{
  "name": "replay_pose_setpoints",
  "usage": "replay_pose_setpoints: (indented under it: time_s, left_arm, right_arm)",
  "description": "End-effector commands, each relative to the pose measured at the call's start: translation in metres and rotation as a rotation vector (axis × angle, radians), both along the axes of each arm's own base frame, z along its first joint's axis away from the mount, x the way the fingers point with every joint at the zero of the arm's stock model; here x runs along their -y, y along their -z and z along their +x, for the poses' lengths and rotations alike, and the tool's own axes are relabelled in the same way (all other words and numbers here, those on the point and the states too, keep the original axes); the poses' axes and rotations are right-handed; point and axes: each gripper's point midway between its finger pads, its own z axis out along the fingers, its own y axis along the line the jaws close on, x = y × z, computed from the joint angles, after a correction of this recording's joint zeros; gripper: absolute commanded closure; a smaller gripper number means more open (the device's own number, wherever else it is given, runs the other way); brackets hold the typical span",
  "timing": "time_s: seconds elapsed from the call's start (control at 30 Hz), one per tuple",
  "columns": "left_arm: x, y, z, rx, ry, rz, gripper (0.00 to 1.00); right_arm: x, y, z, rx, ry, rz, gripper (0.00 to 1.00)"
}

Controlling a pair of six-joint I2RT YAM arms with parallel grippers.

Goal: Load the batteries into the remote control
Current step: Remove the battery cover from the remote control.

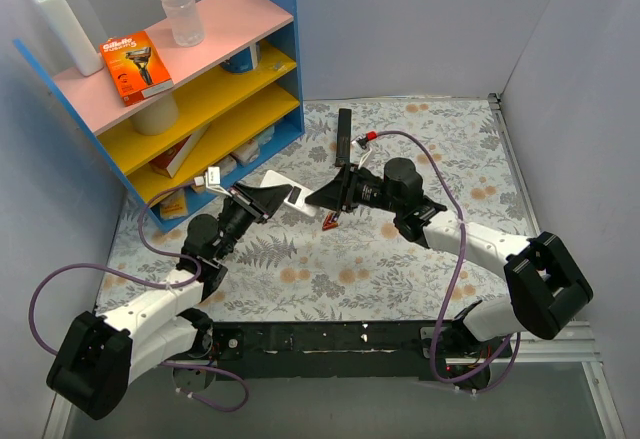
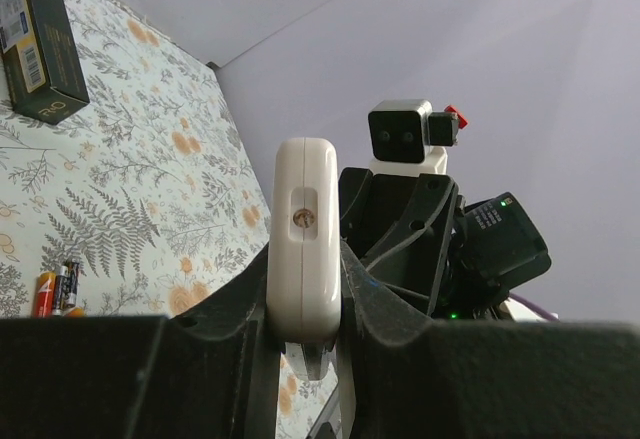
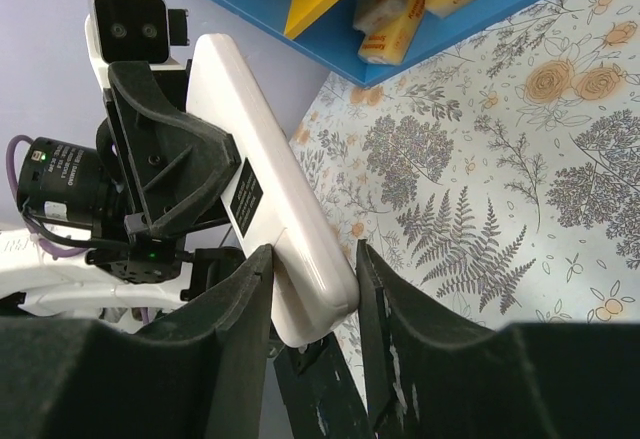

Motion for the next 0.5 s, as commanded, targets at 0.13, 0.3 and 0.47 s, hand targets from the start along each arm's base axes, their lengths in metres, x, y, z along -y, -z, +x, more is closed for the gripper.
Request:
replay_pose_setpoints:
  time_s: [0.13, 0.3, 0.47]
  left_arm:
    - [-0.005, -0.025, 0.005, 0.067, -0.041, -0.096, 1.00]
    - [-0.006, -0.027, 0.009, 0.077, -0.060, -0.094, 1.00]
    - [-0.002, -0.032, 0.012, 0.091, -0.043, -0.119, 1.00]
  right_arm:
    - [0.015, 0.040, 0.002, -0.062, 0.090, -0.131, 0.76]
    - [0.027, 0.053, 0.004, -0.107, 0.158, -0.197, 0.77]
    - [0.039, 0.058, 0.003, -0.123, 0.199, -0.223, 0.78]
